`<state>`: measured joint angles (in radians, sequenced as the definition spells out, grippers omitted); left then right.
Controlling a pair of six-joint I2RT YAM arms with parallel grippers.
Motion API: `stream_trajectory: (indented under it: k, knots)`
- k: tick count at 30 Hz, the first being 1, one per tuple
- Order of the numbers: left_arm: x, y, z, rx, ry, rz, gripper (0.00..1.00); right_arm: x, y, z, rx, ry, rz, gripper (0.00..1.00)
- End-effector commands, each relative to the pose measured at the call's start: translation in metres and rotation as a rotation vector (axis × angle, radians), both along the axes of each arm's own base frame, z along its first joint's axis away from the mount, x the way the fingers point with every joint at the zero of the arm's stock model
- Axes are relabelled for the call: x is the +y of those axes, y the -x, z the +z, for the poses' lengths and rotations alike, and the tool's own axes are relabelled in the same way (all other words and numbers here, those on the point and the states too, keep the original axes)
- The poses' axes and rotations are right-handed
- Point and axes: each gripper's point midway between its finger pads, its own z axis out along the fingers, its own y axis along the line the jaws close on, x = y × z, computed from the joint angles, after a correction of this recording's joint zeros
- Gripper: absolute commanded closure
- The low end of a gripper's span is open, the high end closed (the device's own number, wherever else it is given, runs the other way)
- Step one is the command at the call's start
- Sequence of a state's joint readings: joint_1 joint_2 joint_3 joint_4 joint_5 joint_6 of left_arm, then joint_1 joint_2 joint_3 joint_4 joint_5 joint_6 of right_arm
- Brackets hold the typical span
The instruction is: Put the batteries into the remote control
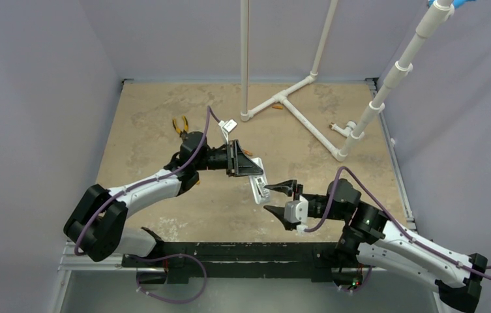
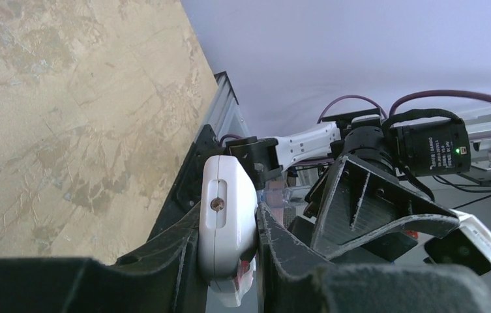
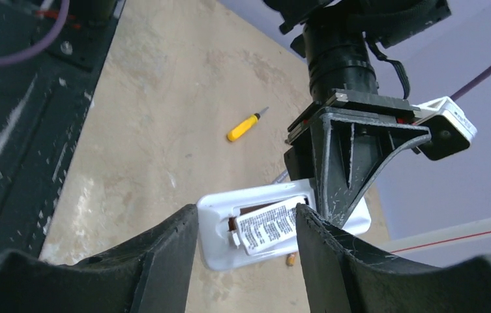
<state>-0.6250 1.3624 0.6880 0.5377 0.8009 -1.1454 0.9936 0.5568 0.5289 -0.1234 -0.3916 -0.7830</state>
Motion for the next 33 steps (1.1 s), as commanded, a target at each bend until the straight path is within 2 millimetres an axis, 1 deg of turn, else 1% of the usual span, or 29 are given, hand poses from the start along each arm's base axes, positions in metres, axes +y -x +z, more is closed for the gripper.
stream_trajectory:
  k: [1, 4, 6, 8, 10, 11, 12, 13, 14, 16, 18, 20, 21, 22, 23, 26, 29, 33]
  knots:
    - [-0.002, 0.000, 0.008, -0.036, 0.040, 0.003, 1.00, 0.005, -0.002, 0.047, 0.192, -0.211, -0.069, 0.45]
    - [-0.002, -0.001, 0.004, -0.030, 0.042, 0.015, 1.00, 0.007, 0.007, 0.058, 0.353, -0.232, -0.066, 0.49]
    - [-0.002, -0.002, 0.004, -0.029, 0.052, 0.024, 1.00, 0.005, 0.007, 0.071, 0.449, -0.301, -0.094, 0.50]
    - [-0.002, -0.003, 0.004, -0.029, 0.061, 0.033, 1.00, 0.000, -0.003, 0.085, 0.552, -0.408, -0.179, 0.50]
    - [-0.002, -0.004, 0.004, -0.026, 0.068, 0.038, 1.00, -0.006, -0.016, 0.088, 0.672, -0.470, -0.291, 0.51]
    - [-0.002, -0.005, 0.003, -0.024, 0.070, 0.040, 1.00, -0.010, -0.024, 0.081, 0.731, -0.456, -0.375, 0.53]
    - [-0.003, -0.005, 0.004, -0.025, 0.074, 0.039, 1.00, -0.011, -0.030, 0.083, 0.779, -0.460, -0.433, 0.53]
    - [-0.003, -0.005, 0.004, -0.023, 0.075, 0.037, 1.00, -0.013, -0.033, 0.081, 0.824, -0.433, -0.489, 0.53]
    - [-0.003, -0.005, 0.004, -0.021, 0.075, 0.036, 1.00, -0.016, -0.035, 0.069, 0.863, -0.363, -0.553, 0.53]
    - [-0.003, -0.005, 0.003, -0.015, 0.070, 0.031, 1.00, -0.017, -0.040, 0.060, 0.909, -0.301, -0.636, 0.52]
    - [-0.003, -0.004, 0.003, -0.014, 0.067, 0.027, 1.00, -0.021, -0.044, 0.055, 0.927, -0.280, -0.694, 0.44]
    - [-0.003, -0.003, 0.002, -0.014, 0.065, 0.030, 1.00, -0.024, -0.048, 0.050, 0.942, -0.284, -0.742, 0.23]
    - [-0.002, -0.004, 0.002, -0.014, 0.063, 0.033, 1.00, -0.023, -0.049, 0.047, 0.951, -0.279, -0.754, 0.14]
    - [-0.002, -0.004, 0.002, -0.014, 0.063, 0.037, 1.00, -0.023, -0.049, 0.043, 0.962, -0.268, -0.770, 0.09]
    - [-0.002, -0.004, 0.001, -0.013, 0.062, 0.041, 1.00, -0.024, -0.050, 0.039, 0.974, -0.253, -0.790, 0.07]
    - [-0.002, -0.006, 0.001, -0.014, 0.061, 0.048, 1.00, -0.025, -0.052, 0.032, 0.994, -0.229, -0.836, 0.04]
    - [-0.003, -0.007, 0.001, -0.014, 0.062, 0.048, 1.00, -0.023, -0.050, 0.026, 1.006, -0.222, -0.835, 0.03]
    - [-0.004, -0.007, 0.001, -0.012, 0.061, 0.043, 1.00, -0.012, -0.046, 0.016, 1.031, -0.183, -0.806, 0.09]
